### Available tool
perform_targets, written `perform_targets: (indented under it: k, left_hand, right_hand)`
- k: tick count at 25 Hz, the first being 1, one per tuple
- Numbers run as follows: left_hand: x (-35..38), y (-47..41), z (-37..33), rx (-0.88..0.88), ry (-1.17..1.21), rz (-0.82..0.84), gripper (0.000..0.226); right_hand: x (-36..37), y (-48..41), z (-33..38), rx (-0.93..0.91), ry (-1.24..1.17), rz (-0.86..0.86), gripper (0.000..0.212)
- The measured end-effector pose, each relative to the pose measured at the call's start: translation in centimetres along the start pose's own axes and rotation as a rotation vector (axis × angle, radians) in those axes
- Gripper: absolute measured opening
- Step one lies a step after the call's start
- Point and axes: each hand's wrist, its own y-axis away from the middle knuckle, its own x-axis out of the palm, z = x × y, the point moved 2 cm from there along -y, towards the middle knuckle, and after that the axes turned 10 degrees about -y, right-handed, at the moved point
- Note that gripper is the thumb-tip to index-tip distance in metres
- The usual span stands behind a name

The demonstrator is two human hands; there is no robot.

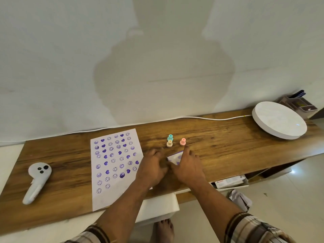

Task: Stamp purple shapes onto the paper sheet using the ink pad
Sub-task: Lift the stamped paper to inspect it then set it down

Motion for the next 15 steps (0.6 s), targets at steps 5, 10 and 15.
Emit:
perform_targets:
  k: [5,10,15]
  left_hand:
    - [-5.5,2.1,4.4,-0.063,-0.161,-0.204,0.072]
    - [-7.8,4.6,11.1,-0.363,-0.151,0.035,0.098]
    - [-8.1,6.0,14.8,-0.499,-0.058,0.184,0.094]
  right_hand:
    - [0.6,3.3,6.5,-0.245,-0.041,-0.061,0.076]
    - [5.5,5.2,11.8,-0.11,-0.147,0.152,0.06]
    - [7.8,3.6,12.9,-0.063,-0.112,0.191,0.048]
